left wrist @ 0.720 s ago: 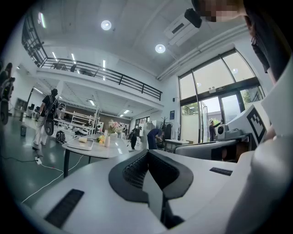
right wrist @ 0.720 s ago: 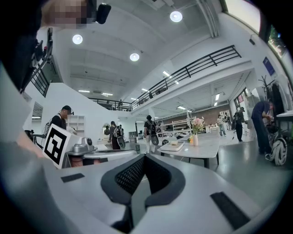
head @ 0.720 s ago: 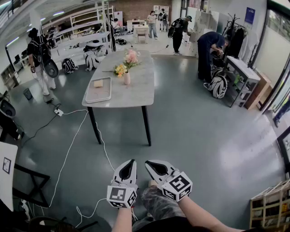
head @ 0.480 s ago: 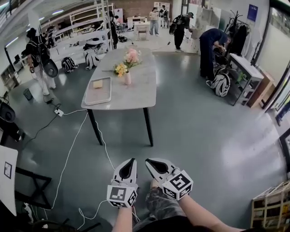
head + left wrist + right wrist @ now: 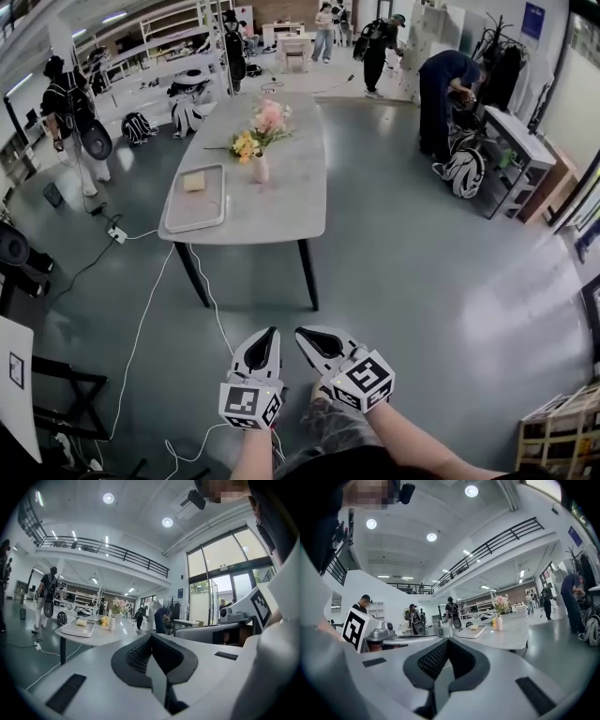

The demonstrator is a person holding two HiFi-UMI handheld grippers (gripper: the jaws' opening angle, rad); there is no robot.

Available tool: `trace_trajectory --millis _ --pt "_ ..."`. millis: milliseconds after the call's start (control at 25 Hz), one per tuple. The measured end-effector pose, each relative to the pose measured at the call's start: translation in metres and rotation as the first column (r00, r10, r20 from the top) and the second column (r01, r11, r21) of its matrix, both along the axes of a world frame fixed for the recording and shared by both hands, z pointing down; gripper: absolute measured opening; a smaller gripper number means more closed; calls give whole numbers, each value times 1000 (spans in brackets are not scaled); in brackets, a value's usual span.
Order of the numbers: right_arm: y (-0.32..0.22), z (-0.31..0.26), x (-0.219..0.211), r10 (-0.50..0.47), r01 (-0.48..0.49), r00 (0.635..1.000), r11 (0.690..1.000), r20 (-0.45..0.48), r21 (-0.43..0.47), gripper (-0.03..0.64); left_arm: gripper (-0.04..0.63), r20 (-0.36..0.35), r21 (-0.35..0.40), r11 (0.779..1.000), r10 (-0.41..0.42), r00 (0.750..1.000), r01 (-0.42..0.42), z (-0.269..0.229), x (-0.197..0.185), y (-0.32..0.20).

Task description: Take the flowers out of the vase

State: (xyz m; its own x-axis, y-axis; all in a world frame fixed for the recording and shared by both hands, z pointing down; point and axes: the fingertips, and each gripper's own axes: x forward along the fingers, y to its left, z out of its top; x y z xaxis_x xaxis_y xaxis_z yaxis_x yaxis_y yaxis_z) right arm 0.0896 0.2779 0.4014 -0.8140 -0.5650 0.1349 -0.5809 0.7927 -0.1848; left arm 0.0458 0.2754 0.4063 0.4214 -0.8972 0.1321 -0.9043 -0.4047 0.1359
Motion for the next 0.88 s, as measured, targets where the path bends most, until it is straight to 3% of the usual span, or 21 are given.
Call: trace_trajectory --millis 400,880 --pt "-74 4 11 -10 10 1000 1000 -2 5 20 14 -11 0 1000 4 1000 -4 2 13 -79" --pt "-107 11 12 -2 3 999 1000 32 -29 21 14 -4 -21 1000 -14 1000 13 7 13 -112"
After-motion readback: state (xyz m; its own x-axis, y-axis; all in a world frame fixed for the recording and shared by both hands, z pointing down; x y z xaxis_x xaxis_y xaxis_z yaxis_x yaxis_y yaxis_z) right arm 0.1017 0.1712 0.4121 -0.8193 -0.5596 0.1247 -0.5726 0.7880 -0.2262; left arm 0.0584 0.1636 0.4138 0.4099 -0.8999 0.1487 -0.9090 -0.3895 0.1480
